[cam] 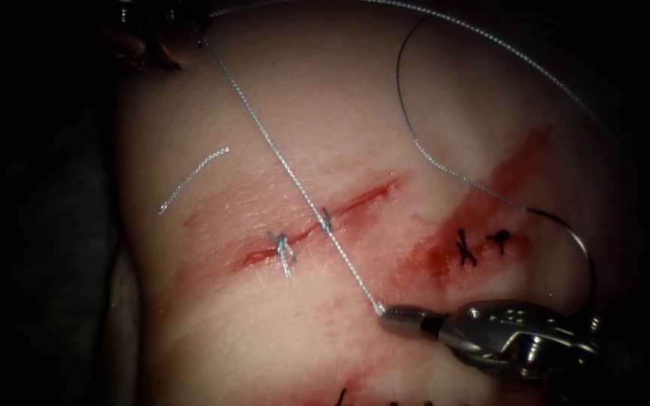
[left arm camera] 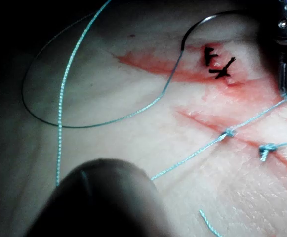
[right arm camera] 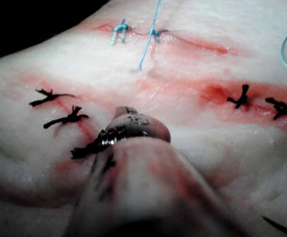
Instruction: Wound Closure
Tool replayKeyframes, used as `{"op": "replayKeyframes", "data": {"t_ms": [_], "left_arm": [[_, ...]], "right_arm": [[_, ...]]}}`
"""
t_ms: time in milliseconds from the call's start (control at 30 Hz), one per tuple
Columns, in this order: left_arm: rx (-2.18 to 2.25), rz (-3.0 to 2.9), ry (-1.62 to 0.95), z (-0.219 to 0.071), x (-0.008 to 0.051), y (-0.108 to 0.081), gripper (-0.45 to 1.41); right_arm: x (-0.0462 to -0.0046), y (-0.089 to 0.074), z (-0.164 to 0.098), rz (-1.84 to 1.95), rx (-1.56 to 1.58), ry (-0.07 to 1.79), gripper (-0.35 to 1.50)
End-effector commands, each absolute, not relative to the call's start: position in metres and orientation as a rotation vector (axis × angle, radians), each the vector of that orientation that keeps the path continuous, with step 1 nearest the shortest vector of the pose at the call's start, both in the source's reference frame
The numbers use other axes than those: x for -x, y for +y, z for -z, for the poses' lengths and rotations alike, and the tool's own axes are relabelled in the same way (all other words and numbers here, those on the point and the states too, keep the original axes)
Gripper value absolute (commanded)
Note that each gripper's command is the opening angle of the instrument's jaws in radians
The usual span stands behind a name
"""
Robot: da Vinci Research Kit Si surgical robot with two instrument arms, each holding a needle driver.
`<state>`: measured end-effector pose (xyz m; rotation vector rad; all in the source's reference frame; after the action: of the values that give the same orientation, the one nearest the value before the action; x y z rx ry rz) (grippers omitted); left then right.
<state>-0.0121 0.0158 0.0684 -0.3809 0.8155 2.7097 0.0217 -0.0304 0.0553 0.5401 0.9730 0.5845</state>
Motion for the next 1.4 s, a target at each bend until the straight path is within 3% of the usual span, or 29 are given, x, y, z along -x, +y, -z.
{"op": "replayKeyframes", "data": {"t_ms": [33, 100, 267, 667, 733, 833, 1000, 1400], "left_arm": [[0.457, -2.634, 0.699, -0.068, 0.0138, 0.015, -0.45], [0.624, -2.518, 0.522, -0.065, 0.0167, 0.014, -0.45], [0.896, -2.237, 0.211, -0.058, 0.0208, 0.014, -0.45], [1.191, -1.967, 0.001, -0.054, 0.0210, 0.015, -0.45], [1.202, -1.953, -0.013, -0.054, 0.0212, 0.015, -0.45], [1.236, -1.909, -0.061, -0.053, 0.0217, 0.015, -0.45], [1.259, -1.870, -0.099, -0.053, 0.0219, 0.015, -0.45], [1.295, -1.811, -0.134, -0.052, 0.0220, 0.015, -0.45]], "right_arm": [[-0.0226, -0.029, -0.055, -0.587, -0.537, 1.074, 1.16], [-0.0231, -0.027, -0.053, -0.623, -0.559, 1.179, 1.20], [-0.0230, -0.023, -0.050, -0.778, -0.474, 1.202, 1.11], [-0.0236, -0.014, -0.048, -0.904, -0.281, 1.163, 0.83], [-0.0242, -0.013, -0.048, -0.925, -0.271, 1.153, 0.83], [-0.0272, -0.012, -0.051, -0.897, -0.294, 1.061, 1.01], [-0.0301, -0.013, -0.054, -0.804, -0.354, 1.051, 1.05], [-0.0308, -0.013, -0.058, -0.778, -0.359, 0.958, 1.05]]}}
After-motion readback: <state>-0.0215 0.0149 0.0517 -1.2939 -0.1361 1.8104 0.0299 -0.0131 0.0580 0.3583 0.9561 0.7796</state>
